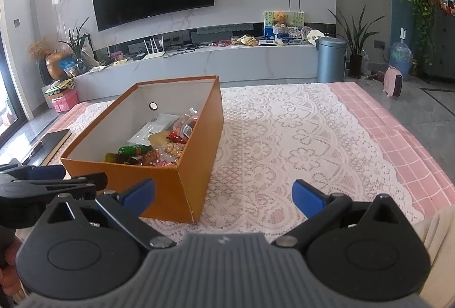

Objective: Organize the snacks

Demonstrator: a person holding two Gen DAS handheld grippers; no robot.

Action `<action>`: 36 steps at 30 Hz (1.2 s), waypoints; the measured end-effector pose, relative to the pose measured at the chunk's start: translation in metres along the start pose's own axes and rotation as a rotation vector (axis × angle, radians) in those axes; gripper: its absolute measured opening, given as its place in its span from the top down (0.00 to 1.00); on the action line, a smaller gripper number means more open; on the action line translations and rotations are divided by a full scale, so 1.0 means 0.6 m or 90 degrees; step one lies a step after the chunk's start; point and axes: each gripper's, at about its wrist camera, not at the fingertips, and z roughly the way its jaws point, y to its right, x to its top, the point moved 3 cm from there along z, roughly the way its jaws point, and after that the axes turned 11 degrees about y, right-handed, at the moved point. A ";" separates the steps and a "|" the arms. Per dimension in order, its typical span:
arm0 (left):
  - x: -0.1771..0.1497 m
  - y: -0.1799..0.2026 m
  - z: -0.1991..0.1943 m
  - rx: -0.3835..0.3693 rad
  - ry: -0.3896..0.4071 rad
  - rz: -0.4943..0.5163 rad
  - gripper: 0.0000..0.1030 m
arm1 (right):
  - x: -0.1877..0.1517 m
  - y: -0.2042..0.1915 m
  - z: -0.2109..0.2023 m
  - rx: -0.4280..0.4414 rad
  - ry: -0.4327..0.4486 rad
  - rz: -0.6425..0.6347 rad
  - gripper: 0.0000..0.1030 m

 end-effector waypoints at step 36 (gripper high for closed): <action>0.000 -0.003 -0.001 -0.001 -0.001 0.010 0.23 | 0.001 0.000 -0.002 0.002 0.008 -0.012 0.03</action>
